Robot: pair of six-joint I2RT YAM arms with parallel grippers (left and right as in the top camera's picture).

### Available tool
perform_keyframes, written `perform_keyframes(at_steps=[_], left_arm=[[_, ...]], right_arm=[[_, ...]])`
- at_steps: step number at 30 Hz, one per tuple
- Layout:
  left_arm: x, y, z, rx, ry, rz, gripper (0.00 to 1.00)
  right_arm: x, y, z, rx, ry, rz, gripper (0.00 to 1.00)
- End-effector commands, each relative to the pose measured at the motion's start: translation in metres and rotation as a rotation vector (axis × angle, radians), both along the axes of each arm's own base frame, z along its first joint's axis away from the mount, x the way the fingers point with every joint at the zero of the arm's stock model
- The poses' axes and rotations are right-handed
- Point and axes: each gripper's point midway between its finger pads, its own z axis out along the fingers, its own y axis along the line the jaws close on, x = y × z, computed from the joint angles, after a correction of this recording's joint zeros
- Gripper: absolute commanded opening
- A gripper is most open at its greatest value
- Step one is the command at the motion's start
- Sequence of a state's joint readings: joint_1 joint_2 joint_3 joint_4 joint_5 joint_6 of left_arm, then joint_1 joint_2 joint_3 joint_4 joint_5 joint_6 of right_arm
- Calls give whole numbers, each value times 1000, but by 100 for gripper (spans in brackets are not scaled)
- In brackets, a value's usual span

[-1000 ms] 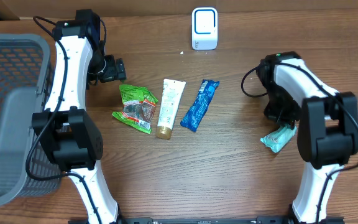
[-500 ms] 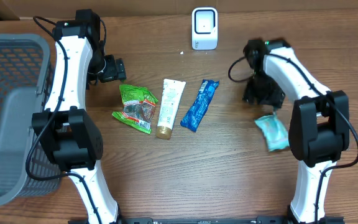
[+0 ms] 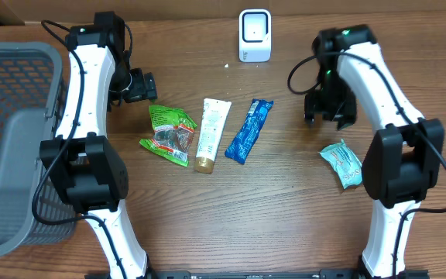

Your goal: Scan the item barcode

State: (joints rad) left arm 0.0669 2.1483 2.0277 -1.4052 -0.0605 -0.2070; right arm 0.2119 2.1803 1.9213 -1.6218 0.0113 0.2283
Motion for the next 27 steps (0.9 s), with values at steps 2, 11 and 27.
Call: perform_keyframes(at_steps=[2, 11, 27], left_arm=[[-1, -3, 9, -7, -21, 5, 100], [-1, -3, 9, -7, -21, 5, 100], [-1, -3, 9, -7, -21, 5, 100]], right_arm=[[-26, -1, -17, -231, 22, 102, 63], [-31, -37, -36, -627, -119, 52, 68], [-48, -52, -100, -616, -160, 16, 44]])
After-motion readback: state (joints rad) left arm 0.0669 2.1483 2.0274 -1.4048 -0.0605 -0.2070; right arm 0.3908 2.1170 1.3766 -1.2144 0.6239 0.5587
